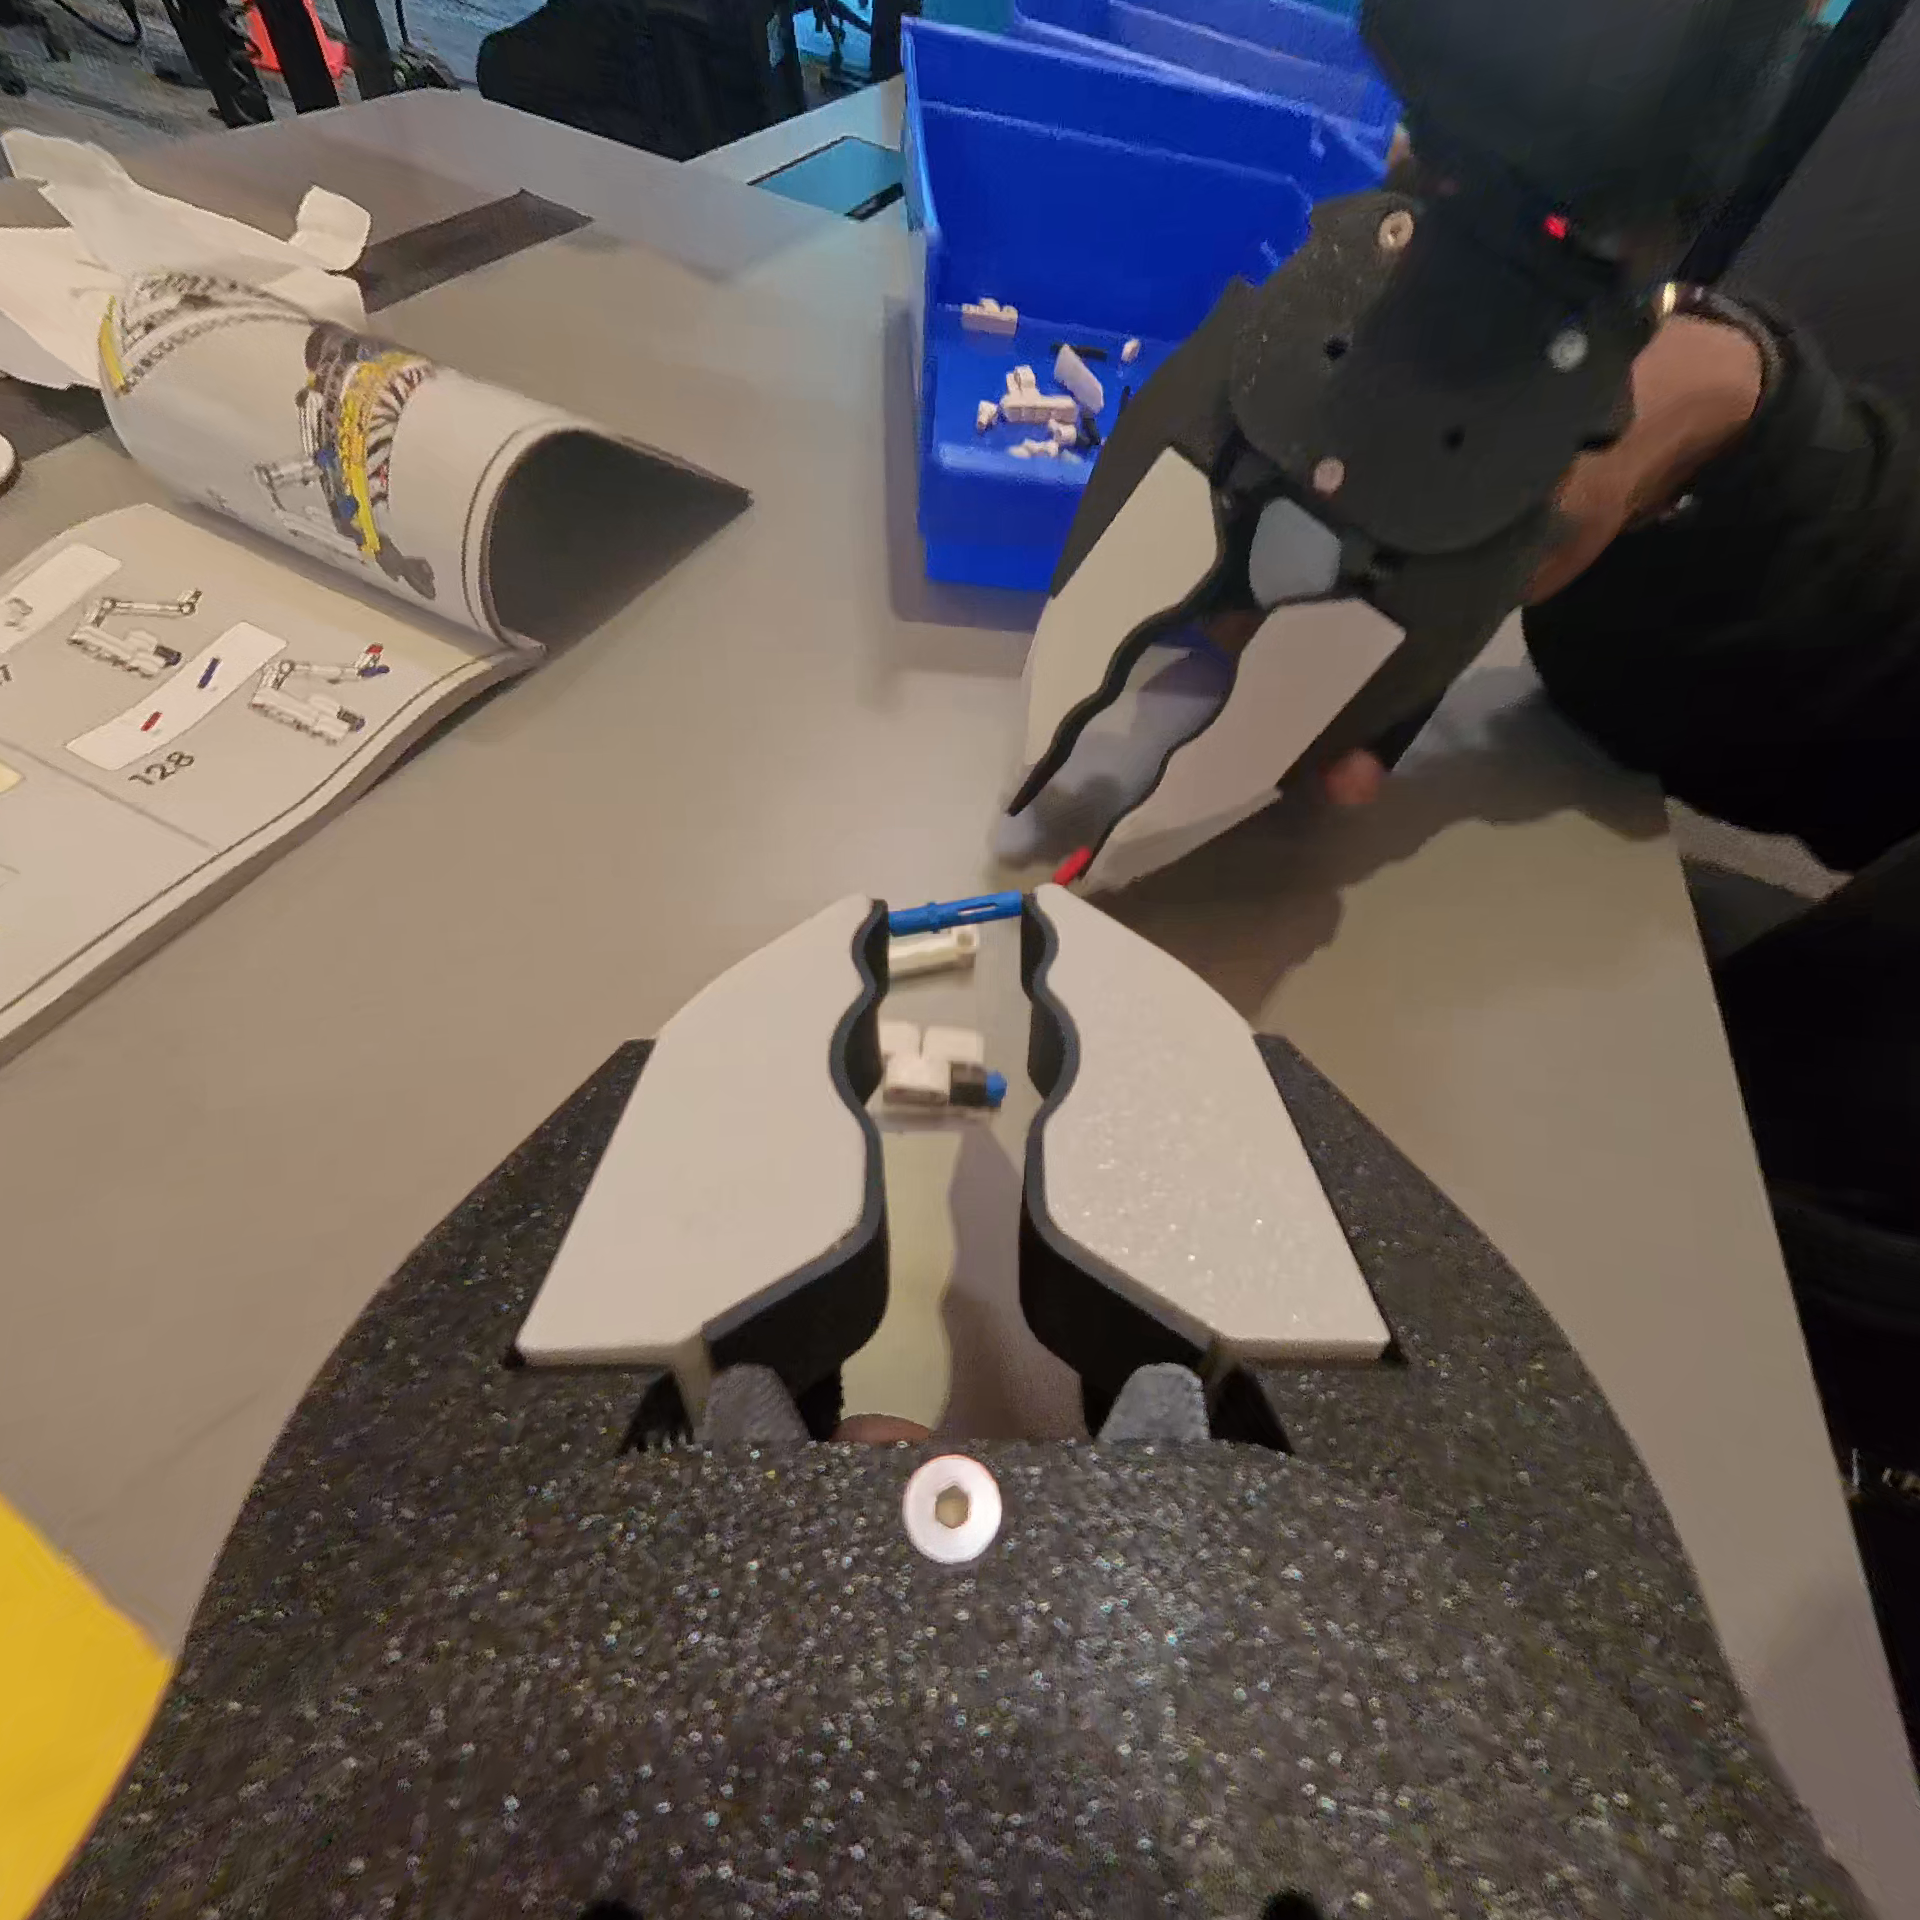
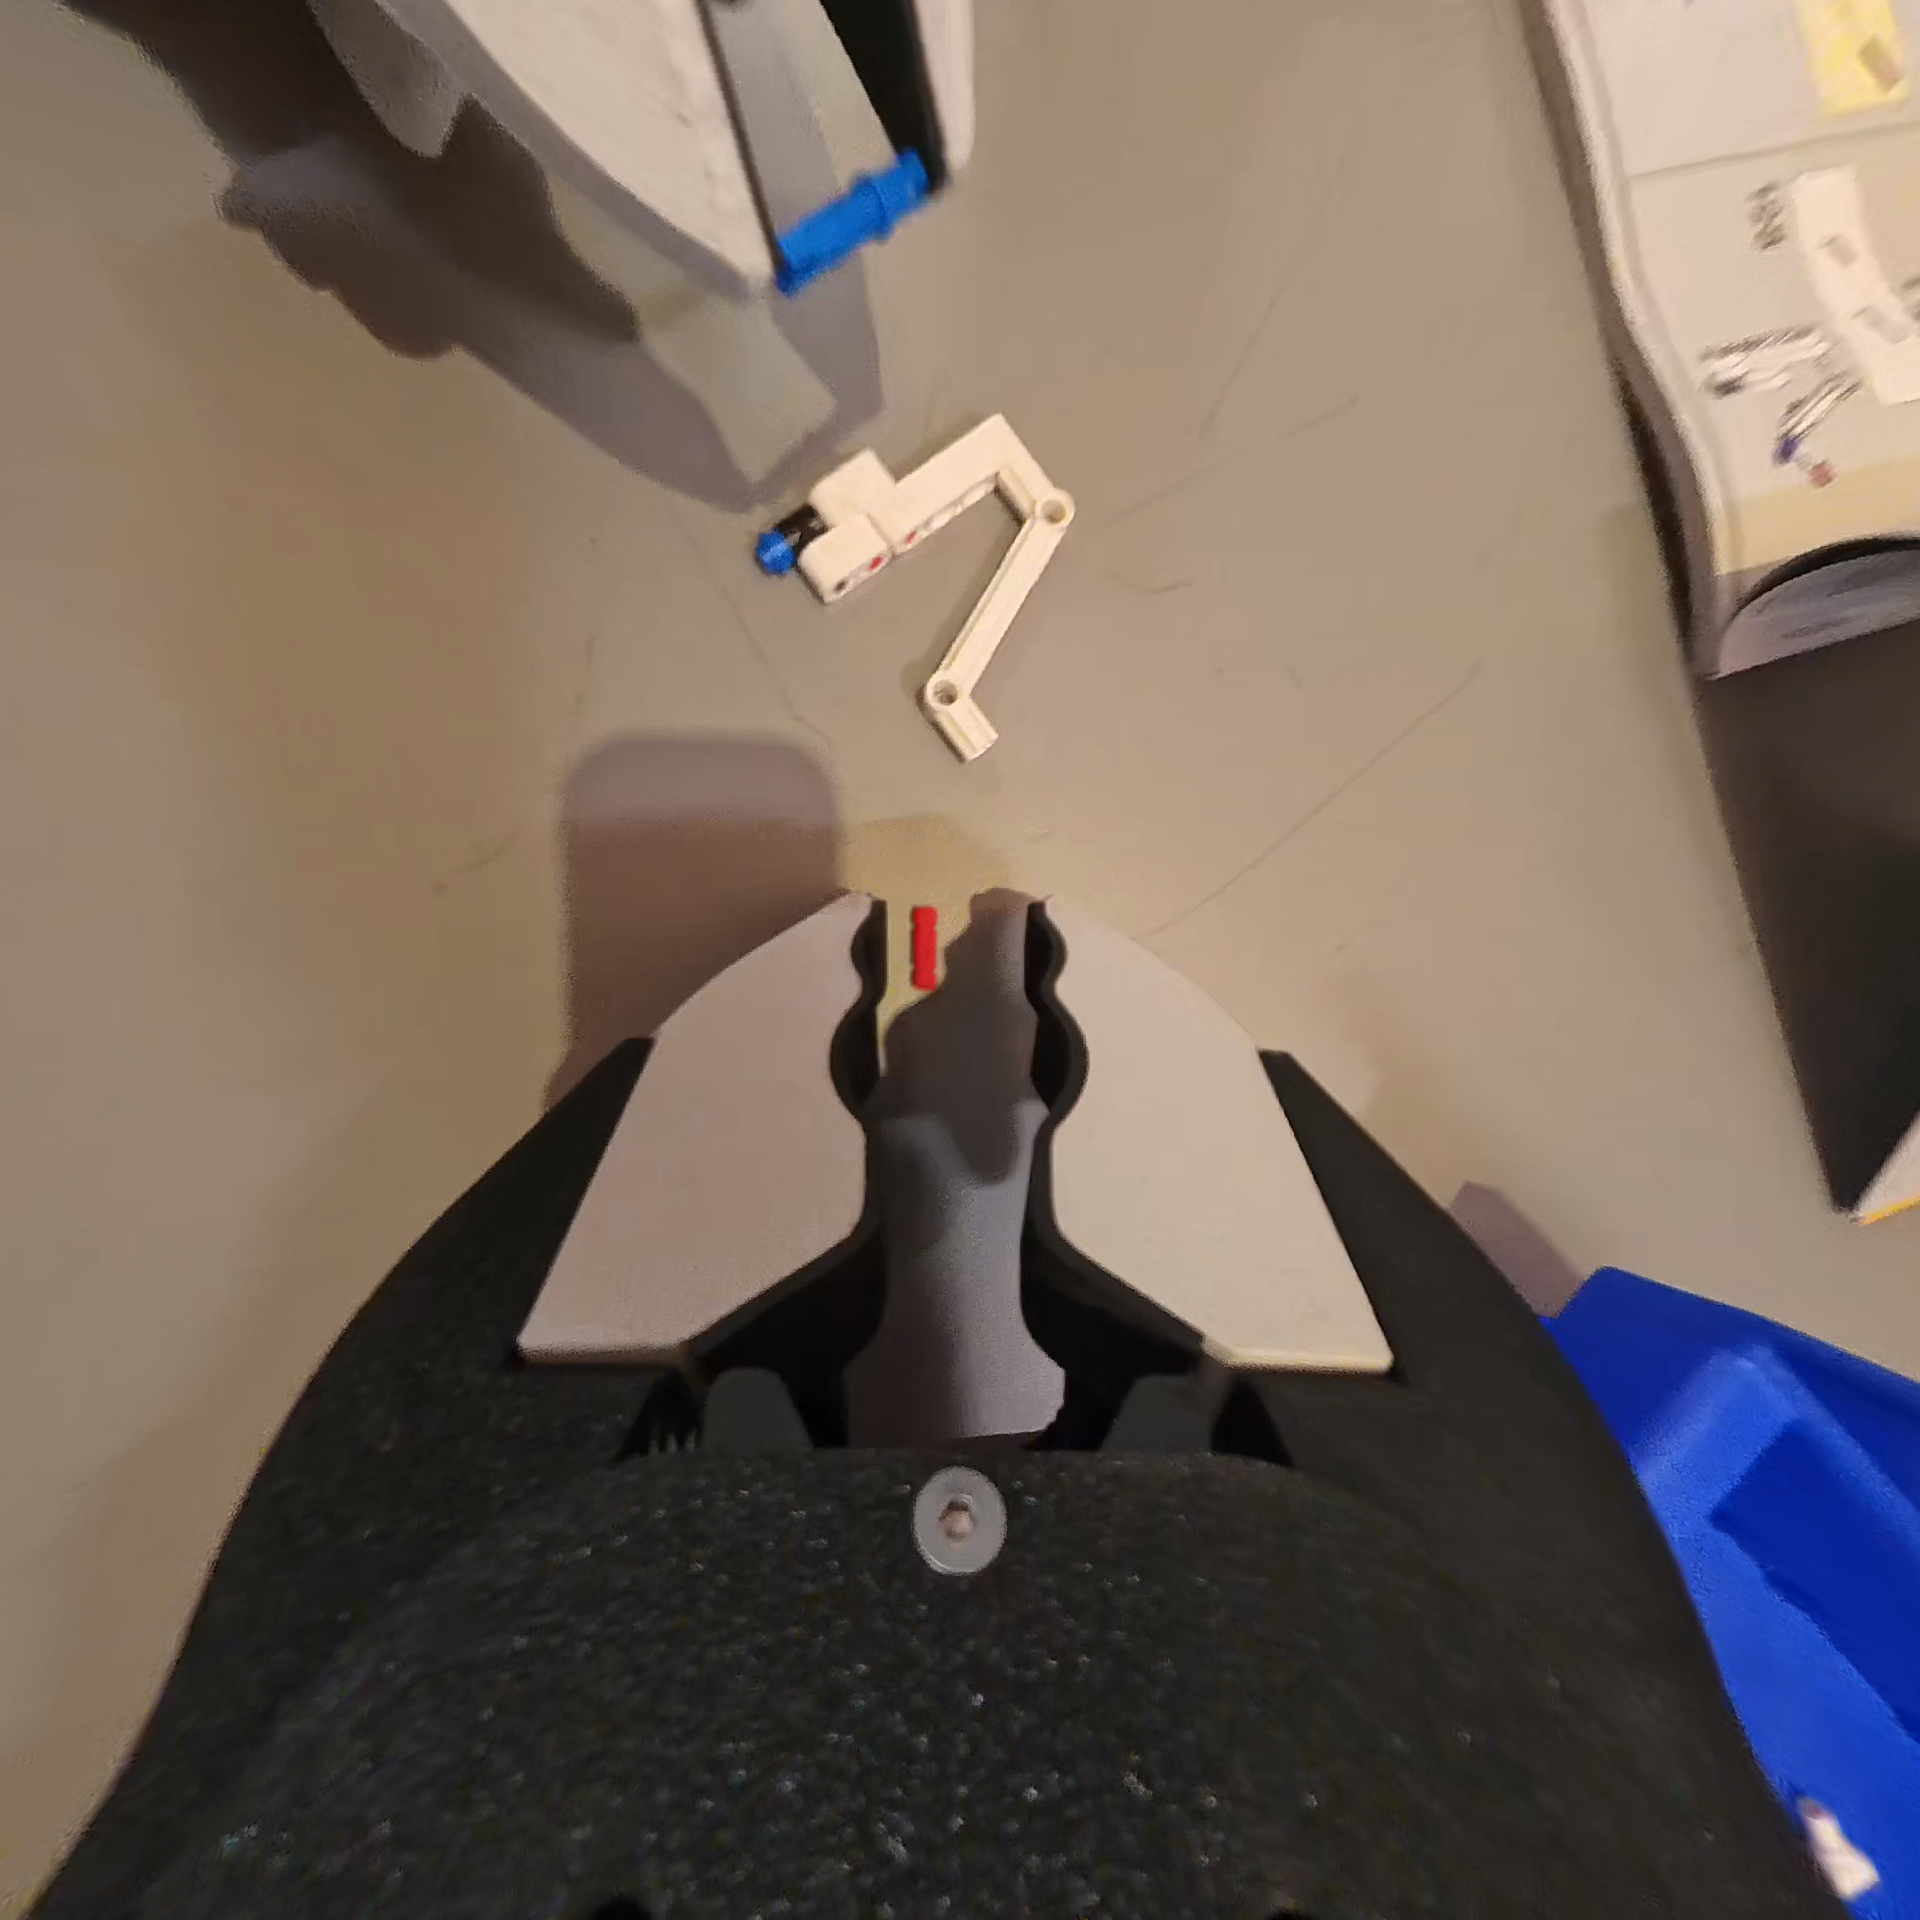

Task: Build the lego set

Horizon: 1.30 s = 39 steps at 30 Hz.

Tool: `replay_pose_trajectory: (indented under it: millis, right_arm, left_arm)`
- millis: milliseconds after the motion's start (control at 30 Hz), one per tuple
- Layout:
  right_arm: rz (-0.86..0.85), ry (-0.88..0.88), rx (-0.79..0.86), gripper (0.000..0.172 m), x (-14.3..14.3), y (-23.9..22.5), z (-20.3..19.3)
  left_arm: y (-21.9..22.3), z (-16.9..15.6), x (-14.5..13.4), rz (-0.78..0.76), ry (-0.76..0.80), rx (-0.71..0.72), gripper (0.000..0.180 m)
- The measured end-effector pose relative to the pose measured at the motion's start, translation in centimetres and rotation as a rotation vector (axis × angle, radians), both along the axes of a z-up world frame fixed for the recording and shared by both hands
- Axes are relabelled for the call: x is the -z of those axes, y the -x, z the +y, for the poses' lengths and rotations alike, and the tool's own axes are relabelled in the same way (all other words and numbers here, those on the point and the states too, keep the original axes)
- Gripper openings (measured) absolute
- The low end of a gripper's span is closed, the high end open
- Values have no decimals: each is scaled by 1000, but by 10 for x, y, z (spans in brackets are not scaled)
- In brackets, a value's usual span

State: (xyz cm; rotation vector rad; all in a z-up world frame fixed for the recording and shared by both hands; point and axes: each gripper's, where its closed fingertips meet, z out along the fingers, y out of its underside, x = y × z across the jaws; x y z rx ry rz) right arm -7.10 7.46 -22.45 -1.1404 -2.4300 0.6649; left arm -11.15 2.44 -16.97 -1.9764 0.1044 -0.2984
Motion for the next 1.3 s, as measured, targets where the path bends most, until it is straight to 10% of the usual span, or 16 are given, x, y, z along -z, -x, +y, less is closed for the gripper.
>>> replay_pose_trajectory:
  millis: [633,1300]
  right_arm:
    - [525,-97,-164,25,-35,41,-30]
    - [52,620,52,20,-44,31,-43]
  left_arm:
    - [4,16,1,20,-72,-53,24]
    - [-16,18,15,1034,-237,147,24]
